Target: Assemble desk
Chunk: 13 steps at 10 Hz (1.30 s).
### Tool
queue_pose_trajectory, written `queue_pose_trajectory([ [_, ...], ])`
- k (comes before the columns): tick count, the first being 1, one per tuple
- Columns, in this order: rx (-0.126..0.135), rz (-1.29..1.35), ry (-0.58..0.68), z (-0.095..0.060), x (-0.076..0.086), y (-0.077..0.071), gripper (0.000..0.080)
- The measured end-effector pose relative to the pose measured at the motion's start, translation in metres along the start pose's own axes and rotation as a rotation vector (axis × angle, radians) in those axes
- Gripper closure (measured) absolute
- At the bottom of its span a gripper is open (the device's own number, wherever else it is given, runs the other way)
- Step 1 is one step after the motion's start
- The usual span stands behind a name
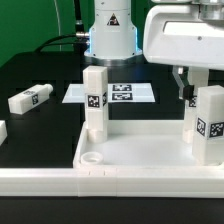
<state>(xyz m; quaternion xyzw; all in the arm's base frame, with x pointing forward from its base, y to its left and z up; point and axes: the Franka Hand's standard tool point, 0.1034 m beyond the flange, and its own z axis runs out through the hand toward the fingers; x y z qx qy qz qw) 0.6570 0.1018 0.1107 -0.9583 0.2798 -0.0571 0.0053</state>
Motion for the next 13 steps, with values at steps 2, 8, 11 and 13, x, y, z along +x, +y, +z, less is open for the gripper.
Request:
queue_pose_trajectory([
  [2,-0.001,-0.11,0.001,0.0,0.0008,0.0008,0.015],
  [8,-0.002,-0.445,0.008,-0.0016,-0.0014,-0.0055,0.015],
  [11,-0.012,-0.6,0.015,-0.0034,0.001,-0.0042,0.015],
  [13,-0.016,-0.612,0.015,-0.0026,0.0014,-0.0033,0.0175],
])
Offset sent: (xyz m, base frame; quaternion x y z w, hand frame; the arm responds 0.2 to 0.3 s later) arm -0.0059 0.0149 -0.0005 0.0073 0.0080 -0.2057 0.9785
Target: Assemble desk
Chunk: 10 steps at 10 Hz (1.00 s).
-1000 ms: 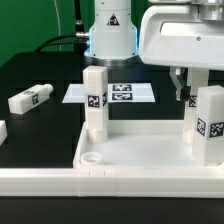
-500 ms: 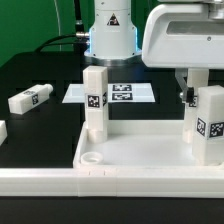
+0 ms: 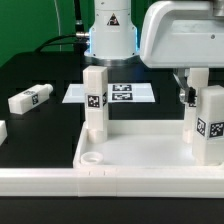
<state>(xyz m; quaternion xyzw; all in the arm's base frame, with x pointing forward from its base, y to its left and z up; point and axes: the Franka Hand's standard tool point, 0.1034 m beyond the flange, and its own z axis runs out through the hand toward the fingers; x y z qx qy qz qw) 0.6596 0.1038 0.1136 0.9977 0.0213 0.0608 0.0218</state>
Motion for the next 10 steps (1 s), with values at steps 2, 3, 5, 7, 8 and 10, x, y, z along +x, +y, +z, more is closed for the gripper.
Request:
queue_pose_trajectory([
  [2,-0.001,0.001,0.0,0.0002,0.0,0.001,0.0515],
  [3,-0.001,0.036,0.0,0.0002,0.0,0.0011,0.0511],
  [5,0.0,0.091,0.0,0.0003,0.0,0.0012,0.0511],
  [7,0.0,0.221,0.0,0.0004,-0.0001,0.0013,0.0511],
  [8,0.001,0.332,-0.001,0.0006,-0.0004,0.002,0.0511],
  [10,0.006,0.539,-0.001,0.0008,-0.0007,0.0034,0.0511],
])
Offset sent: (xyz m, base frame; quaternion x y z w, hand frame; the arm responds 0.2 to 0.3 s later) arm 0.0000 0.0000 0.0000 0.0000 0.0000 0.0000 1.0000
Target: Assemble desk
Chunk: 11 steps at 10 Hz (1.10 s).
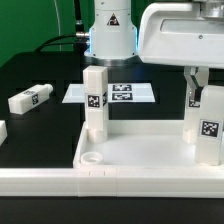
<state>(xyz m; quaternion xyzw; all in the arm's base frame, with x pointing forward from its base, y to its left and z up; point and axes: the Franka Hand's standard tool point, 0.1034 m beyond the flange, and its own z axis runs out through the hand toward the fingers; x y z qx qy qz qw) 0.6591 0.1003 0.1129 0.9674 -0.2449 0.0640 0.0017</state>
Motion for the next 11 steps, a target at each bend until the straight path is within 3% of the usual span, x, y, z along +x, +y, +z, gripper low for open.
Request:
queue_pose_trajectory([
  [5,0.0,0.53,-0.025,0.0003,0.0004,0.0027,0.0509],
  [9,-0.007,0.809,-0.038,0.0002,0.0013,0.0028,0.0509],
  [11,-0.007,0.824,-0.037,0.0002,0.0013,0.0027,0.0503],
])
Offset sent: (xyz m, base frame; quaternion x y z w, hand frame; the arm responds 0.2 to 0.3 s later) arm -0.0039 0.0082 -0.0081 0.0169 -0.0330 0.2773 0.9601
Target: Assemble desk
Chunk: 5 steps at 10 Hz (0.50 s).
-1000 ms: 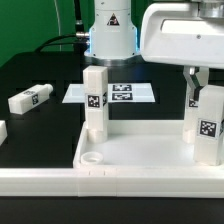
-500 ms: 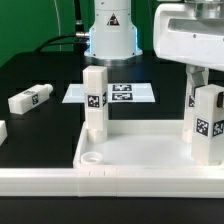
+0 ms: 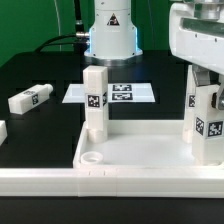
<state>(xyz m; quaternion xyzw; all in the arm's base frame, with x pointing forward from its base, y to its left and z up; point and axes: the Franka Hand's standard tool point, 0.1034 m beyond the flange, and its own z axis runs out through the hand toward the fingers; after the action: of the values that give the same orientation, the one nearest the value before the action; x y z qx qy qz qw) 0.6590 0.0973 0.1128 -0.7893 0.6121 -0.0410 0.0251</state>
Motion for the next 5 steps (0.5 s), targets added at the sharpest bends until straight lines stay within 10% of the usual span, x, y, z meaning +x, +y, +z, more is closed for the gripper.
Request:
queue_pose_trajectory([
  [1,-0.001,-0.03,0.0,0.0002,0.0001,0.0002,0.0503],
  [2,-0.007,-0.053,-0.002,-0.0002,-0.0001,0.0006,0.028],
  [5,-0.006,-0.34,0.002,-0.0004,-0.0003,0.0001,0.0177],
])
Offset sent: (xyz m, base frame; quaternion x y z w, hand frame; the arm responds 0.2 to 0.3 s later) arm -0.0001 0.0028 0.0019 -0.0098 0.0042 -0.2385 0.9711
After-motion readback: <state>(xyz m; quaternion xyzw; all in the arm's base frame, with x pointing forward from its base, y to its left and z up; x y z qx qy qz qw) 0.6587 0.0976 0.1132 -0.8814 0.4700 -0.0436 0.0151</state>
